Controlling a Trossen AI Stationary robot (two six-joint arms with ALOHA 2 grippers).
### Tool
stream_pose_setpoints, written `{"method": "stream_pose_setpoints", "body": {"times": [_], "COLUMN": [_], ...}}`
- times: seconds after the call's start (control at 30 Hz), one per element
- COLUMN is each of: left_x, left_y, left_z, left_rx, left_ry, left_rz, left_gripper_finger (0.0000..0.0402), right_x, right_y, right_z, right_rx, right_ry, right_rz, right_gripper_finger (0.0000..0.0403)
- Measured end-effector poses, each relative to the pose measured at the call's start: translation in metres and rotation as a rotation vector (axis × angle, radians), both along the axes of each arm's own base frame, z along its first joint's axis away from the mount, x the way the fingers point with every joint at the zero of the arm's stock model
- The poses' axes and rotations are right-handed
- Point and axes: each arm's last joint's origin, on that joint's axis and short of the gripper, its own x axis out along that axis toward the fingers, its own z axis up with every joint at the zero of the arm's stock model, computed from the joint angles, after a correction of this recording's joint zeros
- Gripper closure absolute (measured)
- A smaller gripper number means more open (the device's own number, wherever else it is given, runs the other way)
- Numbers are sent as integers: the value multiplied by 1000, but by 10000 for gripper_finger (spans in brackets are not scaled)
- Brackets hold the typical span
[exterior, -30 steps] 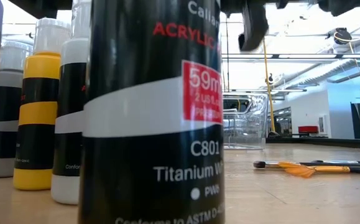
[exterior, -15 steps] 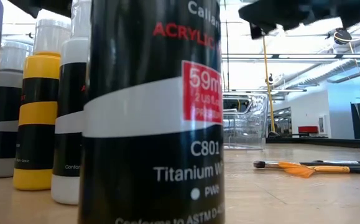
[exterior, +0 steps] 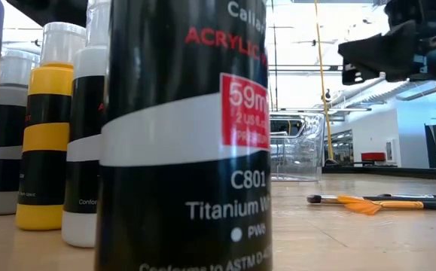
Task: Pick & Place Paint Supplies
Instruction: Put the yellow paintbrush into the green cup
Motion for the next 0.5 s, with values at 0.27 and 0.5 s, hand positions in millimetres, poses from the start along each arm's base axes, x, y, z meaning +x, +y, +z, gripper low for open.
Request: {"method": "stream_pose_setpoints", "body": {"times": [0.27,0.5], "left_x": [10,15], "left_y": [1,3], "left_z": [-17,-28], "left_rx": [-37,-38], "left_ry": [32,66], "left_rz": [22,48], "left_gripper_finger": [401,401], "right_x": [-3,-3], "right_y": [-1,-1], "right_z": [3,3], "right_rx": [4,-11], "right_ry": [-54,-58], "right_rz": [-1,-4], "right_gripper_finger": [403,403]}}
